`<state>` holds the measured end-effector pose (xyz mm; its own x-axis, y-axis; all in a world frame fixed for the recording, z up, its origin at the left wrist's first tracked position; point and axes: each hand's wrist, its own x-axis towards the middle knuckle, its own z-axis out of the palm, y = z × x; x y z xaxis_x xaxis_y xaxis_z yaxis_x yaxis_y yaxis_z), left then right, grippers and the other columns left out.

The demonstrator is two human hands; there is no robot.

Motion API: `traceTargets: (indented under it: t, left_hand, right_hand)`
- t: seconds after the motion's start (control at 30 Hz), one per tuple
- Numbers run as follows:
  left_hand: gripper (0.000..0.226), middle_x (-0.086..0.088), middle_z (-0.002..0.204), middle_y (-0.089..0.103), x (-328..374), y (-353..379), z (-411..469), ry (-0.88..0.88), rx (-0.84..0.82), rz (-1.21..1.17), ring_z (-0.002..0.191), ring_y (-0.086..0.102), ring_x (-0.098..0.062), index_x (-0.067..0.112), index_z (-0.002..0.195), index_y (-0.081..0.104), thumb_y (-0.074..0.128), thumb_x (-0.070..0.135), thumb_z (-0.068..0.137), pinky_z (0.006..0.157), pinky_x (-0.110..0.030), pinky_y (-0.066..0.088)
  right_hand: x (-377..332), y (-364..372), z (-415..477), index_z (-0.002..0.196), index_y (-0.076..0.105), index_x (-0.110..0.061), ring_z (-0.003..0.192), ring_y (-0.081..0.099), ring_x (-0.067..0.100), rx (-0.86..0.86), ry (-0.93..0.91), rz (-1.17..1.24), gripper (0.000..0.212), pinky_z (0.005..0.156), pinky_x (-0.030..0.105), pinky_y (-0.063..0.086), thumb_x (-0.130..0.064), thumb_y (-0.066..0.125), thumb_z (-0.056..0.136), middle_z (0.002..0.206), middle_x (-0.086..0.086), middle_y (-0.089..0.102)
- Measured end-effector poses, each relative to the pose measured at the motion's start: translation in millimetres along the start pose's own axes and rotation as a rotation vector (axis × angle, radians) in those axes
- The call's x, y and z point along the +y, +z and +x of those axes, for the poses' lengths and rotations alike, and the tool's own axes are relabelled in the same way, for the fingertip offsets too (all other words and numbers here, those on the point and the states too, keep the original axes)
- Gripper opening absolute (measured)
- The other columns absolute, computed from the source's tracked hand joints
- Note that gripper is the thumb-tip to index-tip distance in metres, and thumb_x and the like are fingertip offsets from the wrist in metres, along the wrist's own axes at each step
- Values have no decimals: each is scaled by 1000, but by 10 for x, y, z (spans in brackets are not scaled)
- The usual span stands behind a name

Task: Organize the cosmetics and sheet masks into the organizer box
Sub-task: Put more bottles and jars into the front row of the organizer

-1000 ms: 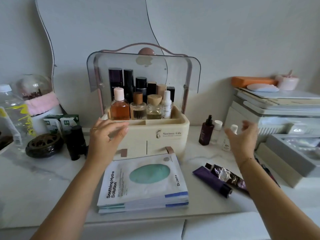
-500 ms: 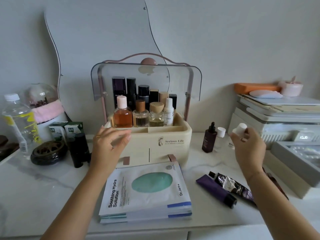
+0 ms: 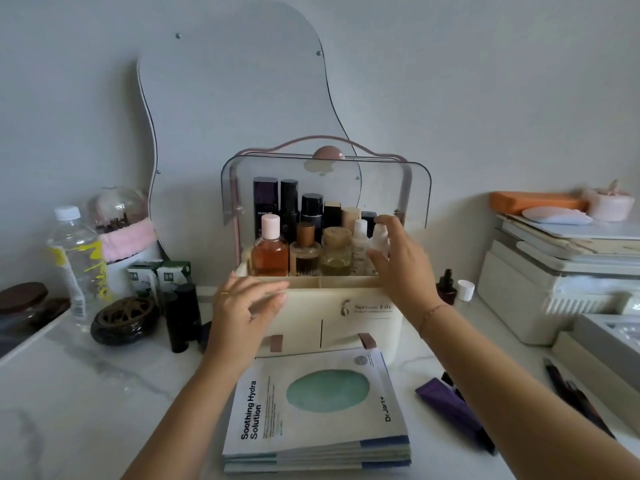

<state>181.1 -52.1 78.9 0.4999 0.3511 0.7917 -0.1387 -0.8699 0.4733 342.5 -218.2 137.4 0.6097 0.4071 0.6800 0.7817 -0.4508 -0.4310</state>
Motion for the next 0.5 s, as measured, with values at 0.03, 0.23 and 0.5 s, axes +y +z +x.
traceTargets:
  t: [0.03,0.23,0.5]
  left_hand:
    - [21,7,101,69,1,0,1,3,-4,0,100,56,-2,13,97,74,66,24,81,106,-7,13]
    - [21,7,98,69,-11,-1,-8,4,0,0,98,55,1,13,96,74,66,24,80,107,-11,15]
    - [27,5,97,71,1,-4,-10,-20,-26,6,97,62,-15,12,97,74,63,31,80,106,-13,18]
  right_hand:
    - [17,25,8,126,40,-23,76,60,23,5,-9,-22,43,65,38,53,-17,59,88,103,6,62]
    - [47,80,72,139,31,-28,88,61,29,-71,41,-85,56,69,37,53,-13,54,90,120,11,55]
    - [-6,159,-3,131,43,-10,109,48,32,106,-46,-220,50,85,36,45,5,49,83,134,12,42]
